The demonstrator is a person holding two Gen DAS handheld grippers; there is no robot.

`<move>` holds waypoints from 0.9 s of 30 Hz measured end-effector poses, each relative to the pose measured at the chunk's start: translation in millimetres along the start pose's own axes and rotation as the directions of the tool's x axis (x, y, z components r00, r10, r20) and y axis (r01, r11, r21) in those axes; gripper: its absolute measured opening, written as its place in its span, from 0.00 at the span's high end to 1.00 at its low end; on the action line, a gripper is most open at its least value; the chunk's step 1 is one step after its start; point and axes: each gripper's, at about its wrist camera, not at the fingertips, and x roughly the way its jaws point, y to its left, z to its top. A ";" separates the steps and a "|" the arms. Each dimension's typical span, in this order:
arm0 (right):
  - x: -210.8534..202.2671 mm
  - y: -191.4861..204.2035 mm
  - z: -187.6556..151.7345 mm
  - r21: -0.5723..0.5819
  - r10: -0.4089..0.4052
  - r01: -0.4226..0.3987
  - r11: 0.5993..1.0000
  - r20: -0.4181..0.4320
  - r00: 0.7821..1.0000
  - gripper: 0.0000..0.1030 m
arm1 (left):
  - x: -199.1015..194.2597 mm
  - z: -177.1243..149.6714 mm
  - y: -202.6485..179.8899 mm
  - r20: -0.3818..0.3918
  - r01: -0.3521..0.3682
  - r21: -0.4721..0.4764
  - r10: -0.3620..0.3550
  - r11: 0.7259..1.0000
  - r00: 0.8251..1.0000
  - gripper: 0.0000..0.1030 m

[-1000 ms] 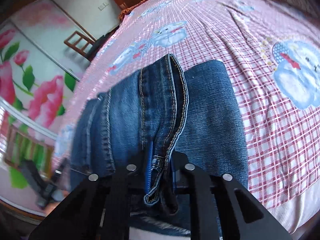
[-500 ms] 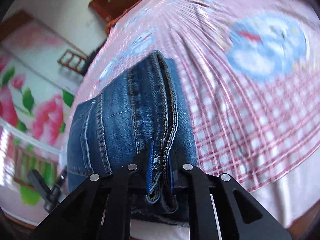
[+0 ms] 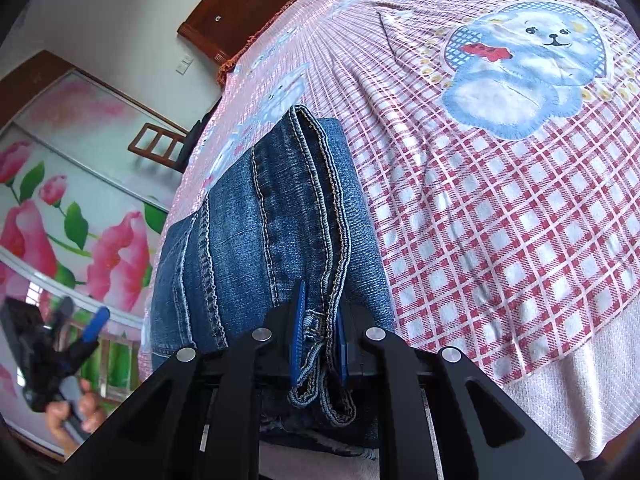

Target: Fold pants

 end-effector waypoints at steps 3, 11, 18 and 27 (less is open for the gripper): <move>-1.2 0.9 0.9 0.004 0.005 -0.005 1.000 -0.001 1.000 0.89 | 36.5 -0.2 -22.5 -0.106 0.067 -0.003 -0.067 0.998 0.992 0.02; -30.0 -4.6 -2.5 0.081 -0.029 0.031 0.996 -0.027 0.999 0.75 | 118.8 -29.3 -16.3 -0.299 -0.137 0.083 0.156 0.987 0.942 0.02; -49.8 56.8 25.1 -0.038 0.048 -0.045 0.998 0.080 0.996 0.75 | 112.6 -36.3 -21.6 -0.246 -0.156 0.141 0.187 0.978 0.951 0.02; 38.4 97.5 69.0 -0.093 0.052 -0.052 0.994 -0.002 0.999 0.75 | 113.9 -32.6 -16.8 -0.246 -0.145 0.092 0.164 0.985 0.955 0.02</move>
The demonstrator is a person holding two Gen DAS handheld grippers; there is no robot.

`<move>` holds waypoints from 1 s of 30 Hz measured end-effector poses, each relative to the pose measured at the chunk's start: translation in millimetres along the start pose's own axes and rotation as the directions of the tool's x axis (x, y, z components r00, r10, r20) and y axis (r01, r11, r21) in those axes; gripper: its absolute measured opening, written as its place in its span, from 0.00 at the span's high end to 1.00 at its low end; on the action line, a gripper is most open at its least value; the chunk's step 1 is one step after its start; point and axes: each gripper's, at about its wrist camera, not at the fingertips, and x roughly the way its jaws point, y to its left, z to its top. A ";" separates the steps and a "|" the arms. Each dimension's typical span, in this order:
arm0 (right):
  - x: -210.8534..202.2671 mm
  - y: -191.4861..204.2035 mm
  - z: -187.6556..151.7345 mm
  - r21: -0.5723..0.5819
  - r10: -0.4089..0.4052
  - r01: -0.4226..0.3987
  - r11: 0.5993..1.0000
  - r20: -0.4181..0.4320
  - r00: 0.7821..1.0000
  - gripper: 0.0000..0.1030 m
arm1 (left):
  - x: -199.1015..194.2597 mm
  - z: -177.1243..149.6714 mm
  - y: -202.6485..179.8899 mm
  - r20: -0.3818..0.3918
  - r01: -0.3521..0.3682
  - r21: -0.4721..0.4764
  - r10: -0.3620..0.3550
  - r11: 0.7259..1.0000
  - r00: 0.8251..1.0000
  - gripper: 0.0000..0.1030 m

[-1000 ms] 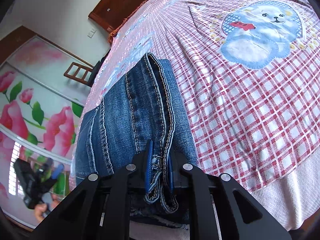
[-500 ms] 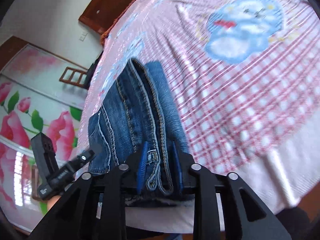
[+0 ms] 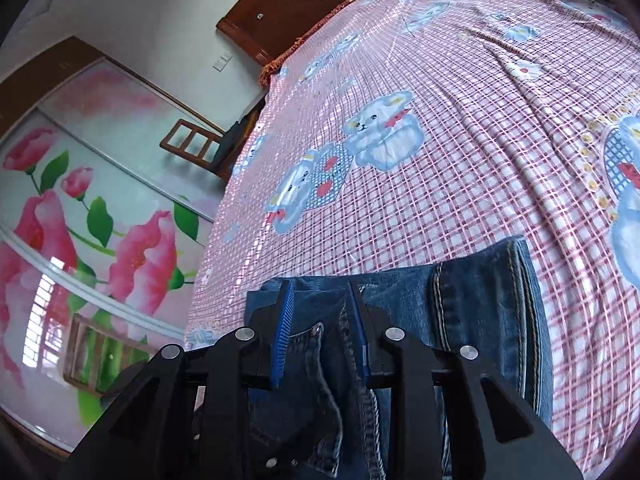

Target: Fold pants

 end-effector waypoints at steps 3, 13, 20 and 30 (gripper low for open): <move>21.9 -24.9 3.6 0.021 -0.052 0.053 0.998 -0.031 0.998 0.86 | -0.5 -0.1 0.1 0.001 0.006 -0.007 -0.006 1.000 1.000 0.02; -12.5 -20.2 -5.5 0.029 -0.065 0.066 0.997 -0.016 0.998 0.95 | -0.1 0.9 -0.6 0.004 0.008 -0.008 -0.008 1.000 1.000 0.02; -57.0 -10.5 -59.5 0.007 0.033 -0.033 0.999 -0.057 0.998 0.77 | -0.4 0.7 0.5 0.009 0.011 -0.011 -0.011 1.000 1.000 0.02; -72.6 -71.7 -108.3 0.160 0.063 -0.049 0.986 -0.088 0.994 0.72 | -19.3 -4.4 9.4 0.023 0.085 -0.056 -0.083 0.995 0.996 0.02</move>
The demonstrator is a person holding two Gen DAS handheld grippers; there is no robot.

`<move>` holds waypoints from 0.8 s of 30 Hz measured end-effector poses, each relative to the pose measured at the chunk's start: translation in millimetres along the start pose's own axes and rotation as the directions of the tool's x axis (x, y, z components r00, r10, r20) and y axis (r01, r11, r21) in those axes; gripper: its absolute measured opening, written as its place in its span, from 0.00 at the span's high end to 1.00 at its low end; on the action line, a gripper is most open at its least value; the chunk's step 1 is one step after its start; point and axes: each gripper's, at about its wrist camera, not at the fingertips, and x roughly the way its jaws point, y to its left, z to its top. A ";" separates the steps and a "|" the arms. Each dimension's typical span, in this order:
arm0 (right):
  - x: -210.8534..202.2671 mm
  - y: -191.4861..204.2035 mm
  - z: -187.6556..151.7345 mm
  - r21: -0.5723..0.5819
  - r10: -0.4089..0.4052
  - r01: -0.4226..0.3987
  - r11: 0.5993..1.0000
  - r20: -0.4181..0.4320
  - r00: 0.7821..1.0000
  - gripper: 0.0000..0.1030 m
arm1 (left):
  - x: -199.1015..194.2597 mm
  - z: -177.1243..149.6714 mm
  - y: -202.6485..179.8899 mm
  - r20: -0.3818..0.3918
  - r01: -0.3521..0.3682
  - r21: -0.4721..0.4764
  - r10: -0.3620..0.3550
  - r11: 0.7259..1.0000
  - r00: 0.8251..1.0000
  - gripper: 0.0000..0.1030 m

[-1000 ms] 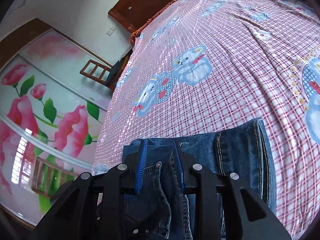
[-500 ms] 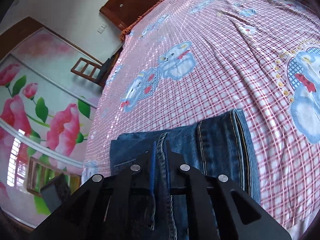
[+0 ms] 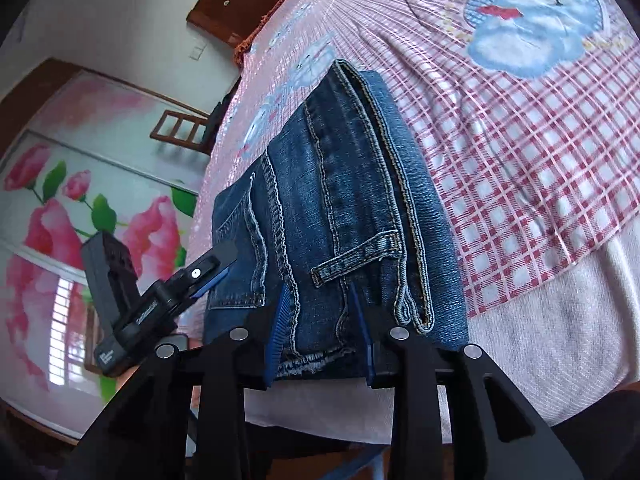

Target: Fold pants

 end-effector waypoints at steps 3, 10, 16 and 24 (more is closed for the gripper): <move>2.4 3.4 0.1 -0.037 -0.014 0.014 0.999 -0.003 1.000 0.72 | -30.6 -16.3 22.5 0.049 0.098 -0.075 -0.094 0.992 0.994 0.02; 5.7 0.8 4.5 -0.042 -0.004 0.004 0.999 -0.006 1.000 0.72 | -57.7 -68.8 51.0 0.014 0.162 -0.073 -0.161 0.984 0.987 0.03; 10.0 4.8 6.8 -0.055 -0.010 0.010 0.998 -0.012 1.000 0.72 | -49.8 -81.9 52.7 0.014 0.230 -0.085 -0.230 0.969 0.973 0.21; 10.3 8.4 4.5 -0.063 -0.010 0.009 0.998 -0.009 1.000 0.72 | -45.9 -93.9 79.8 -0.016 0.253 -0.218 -0.263 0.942 0.965 0.44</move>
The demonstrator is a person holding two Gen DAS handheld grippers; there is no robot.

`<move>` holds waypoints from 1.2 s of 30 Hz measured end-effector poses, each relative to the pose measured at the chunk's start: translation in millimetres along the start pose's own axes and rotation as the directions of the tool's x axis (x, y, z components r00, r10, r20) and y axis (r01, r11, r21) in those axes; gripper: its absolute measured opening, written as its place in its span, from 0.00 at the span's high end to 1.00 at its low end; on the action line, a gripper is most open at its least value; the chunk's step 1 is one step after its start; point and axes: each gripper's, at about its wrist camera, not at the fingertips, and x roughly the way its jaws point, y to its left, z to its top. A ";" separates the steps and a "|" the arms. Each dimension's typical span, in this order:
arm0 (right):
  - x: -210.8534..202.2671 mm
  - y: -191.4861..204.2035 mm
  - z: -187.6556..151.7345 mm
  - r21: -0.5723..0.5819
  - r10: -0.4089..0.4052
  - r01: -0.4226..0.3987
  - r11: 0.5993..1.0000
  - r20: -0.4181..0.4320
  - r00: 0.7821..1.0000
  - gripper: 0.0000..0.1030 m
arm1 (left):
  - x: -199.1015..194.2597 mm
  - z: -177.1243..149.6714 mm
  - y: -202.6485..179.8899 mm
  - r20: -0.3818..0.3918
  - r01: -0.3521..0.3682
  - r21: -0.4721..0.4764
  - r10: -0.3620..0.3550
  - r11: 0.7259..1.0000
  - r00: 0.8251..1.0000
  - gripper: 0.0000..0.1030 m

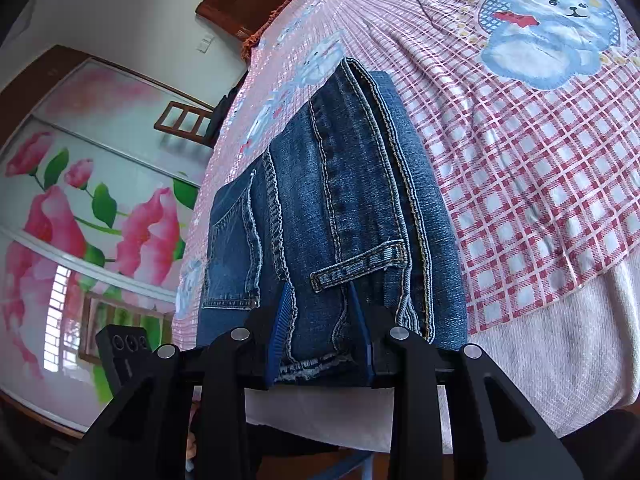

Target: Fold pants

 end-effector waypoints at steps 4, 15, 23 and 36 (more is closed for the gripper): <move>1.7 0.3 0.8 -0.002 -0.004 0.004 1.000 -0.005 1.000 0.72 | 5.8 -2.4 -14.4 -0.017 -0.099 0.069 0.101 0.993 0.995 0.62; -52.2 -16.2 37.5 0.012 -0.056 0.054 0.998 0.138 0.989 0.50 | 20.8 12.2 -39.5 -0.045 -0.198 0.108 0.204 0.974 0.978 0.70; -14.6 -37.4 37.5 0.041 -0.022 0.020 0.999 0.052 0.998 0.46 | 39.8 20.1 -59.8 -0.040 -0.243 0.125 0.250 0.962 0.967 0.69; 9.9 -1.4 31.1 -0.077 -0.015 0.008 0.997 -0.089 0.996 0.49 | 44.3 16.6 -49.9 -0.036 -0.240 0.115 0.246 0.964 0.969 0.68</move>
